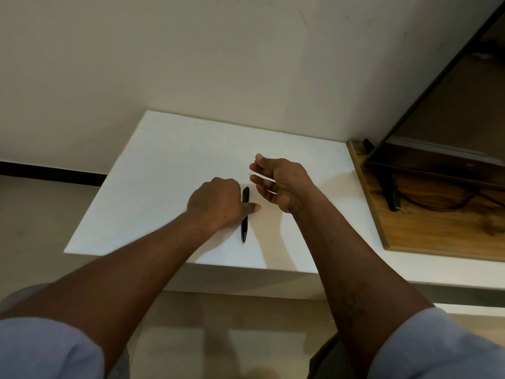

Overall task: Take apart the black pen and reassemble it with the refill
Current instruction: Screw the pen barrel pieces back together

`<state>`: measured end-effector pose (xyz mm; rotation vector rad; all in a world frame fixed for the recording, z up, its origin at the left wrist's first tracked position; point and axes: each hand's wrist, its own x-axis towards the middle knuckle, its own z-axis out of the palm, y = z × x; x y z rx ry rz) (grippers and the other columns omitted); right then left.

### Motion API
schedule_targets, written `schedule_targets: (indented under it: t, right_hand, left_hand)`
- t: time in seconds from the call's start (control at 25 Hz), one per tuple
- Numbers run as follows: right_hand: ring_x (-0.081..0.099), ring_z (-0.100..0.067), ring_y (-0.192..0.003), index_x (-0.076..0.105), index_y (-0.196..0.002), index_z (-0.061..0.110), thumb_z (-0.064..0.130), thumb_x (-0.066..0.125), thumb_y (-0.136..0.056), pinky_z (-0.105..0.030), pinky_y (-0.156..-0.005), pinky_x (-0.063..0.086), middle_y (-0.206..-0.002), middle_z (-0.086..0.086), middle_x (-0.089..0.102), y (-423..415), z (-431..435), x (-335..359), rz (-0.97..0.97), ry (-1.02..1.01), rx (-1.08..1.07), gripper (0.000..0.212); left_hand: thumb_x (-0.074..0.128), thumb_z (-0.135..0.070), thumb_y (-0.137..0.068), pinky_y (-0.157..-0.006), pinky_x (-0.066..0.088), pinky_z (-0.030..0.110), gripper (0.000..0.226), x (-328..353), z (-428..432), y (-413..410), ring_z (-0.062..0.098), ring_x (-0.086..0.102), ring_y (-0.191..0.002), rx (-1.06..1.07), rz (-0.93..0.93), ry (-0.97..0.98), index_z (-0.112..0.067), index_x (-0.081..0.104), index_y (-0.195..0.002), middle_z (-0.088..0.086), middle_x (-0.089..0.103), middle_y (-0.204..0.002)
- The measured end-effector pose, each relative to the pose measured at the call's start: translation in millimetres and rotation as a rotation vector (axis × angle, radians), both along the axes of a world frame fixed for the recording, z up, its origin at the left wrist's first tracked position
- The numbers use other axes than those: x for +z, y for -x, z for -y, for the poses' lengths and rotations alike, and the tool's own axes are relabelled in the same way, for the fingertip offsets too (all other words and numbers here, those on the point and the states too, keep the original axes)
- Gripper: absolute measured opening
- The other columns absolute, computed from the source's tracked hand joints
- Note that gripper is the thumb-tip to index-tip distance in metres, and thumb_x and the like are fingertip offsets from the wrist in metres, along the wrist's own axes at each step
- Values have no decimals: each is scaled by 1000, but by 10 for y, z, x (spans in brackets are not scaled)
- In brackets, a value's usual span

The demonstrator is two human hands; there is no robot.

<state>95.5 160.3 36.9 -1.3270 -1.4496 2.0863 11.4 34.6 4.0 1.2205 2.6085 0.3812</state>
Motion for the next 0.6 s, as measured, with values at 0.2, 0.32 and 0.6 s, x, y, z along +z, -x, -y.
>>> schedule_targets:
  t: [0.2, 0.32, 0.6]
  right_hand:
    - [78, -12, -78, 76, -98, 17, 35, 80, -94, -25, -67, 60, -94, 5, 84, -36, -24, -4, -3, -11, 18, 19]
    - [78, -13, -80, 77, -93, 16, 37, 79, -94, -26, -69, 60, -92, 4, 84, -58, -43, 13, -9, -20, 6, 20]
    - [76, -14, -79, 77, -93, 13, 35, 79, -94, -24, -65, 60, -89, 2, 82, -64, 34, 110, -70, -93, -26, 22]
  left_hand:
    - [74, -52, -79, -50, 31, 25, 45, -8, -87, -81, 15, 49, -57, 48, -12, 19, -23, 44, -62, -5, 51, -64]
    - [72, -44, -76, -49, 32, 25, 35, 17, -89, -72, 16, 52, -57, 80, 96, -3, -20, 50, -64, -2, 56, -64]
    - [66, -41, -78, -61, 55, 33, 23, 184, 71, -6, 18, 67, -64, -21, 206, -125, -20, 69, -69, -4, 69, -62]
